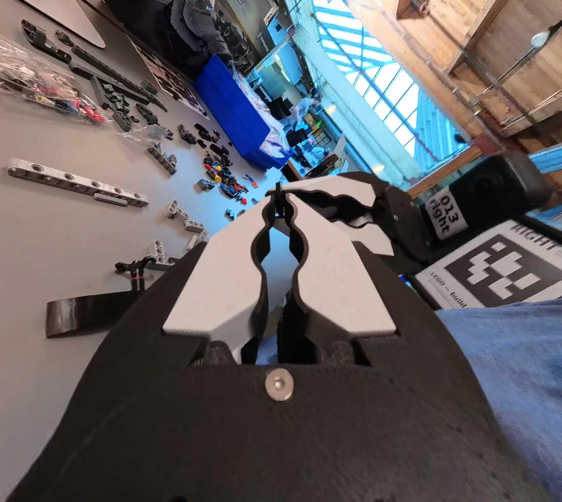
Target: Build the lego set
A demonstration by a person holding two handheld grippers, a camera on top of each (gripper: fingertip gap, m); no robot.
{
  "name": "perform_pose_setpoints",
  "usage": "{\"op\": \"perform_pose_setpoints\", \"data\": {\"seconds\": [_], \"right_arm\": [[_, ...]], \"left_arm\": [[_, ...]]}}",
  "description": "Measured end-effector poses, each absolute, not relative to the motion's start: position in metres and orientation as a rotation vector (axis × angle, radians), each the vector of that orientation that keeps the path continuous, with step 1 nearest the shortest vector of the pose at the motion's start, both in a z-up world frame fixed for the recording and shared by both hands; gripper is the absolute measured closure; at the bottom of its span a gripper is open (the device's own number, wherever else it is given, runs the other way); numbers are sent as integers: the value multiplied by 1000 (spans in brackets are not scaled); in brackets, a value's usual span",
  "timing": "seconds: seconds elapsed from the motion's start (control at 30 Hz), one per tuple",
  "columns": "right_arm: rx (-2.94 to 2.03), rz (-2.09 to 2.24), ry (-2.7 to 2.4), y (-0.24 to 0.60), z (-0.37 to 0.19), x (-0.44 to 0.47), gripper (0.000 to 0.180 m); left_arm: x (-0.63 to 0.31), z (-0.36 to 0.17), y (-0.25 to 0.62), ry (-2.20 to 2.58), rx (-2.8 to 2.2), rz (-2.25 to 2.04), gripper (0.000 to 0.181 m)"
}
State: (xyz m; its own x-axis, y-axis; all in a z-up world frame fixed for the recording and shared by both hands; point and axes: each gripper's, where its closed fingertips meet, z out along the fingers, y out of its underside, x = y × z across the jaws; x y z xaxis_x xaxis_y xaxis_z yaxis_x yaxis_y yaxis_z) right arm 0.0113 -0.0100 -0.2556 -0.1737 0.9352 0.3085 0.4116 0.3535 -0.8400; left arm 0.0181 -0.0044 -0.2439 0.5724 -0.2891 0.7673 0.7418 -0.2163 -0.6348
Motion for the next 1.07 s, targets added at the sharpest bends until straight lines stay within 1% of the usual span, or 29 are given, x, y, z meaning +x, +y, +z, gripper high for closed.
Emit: {"op": "perform_pose_setpoints", "data": {"seconds": [0.07,0.2,0.27,0.37,0.53,0.8,0.9,1.07], "right_arm": [[-1231,770,-1816,-9,-266,13,167],[-1324,848,-2034,-22,-306,20,167],[-1385,863,-2157,-30,-329,22,167],[-1403,816,-2252,-31,-349,18,167],[-1358,769,-2279,-33,-350,9,167],[-1366,726,-2339,-32,-359,4,167],[-1358,730,-2347,-32,-359,1,166],[-1329,698,-2368,-27,-359,-2,167]], "left_arm": [[13,-247,-10,-345,-1566,-899,172],[-13,-256,-28,-127,-1766,-631,170],[-14,-272,-34,11,-1912,-550,171],[-12,-295,-37,134,-2051,-491,170],[-9,-315,-35,210,-2139,-402,169],[-17,-345,-33,324,-2292,-204,175],[-16,-348,-34,325,-2313,-248,179],[-17,-349,-33,322,-2313,-262,179]]}}
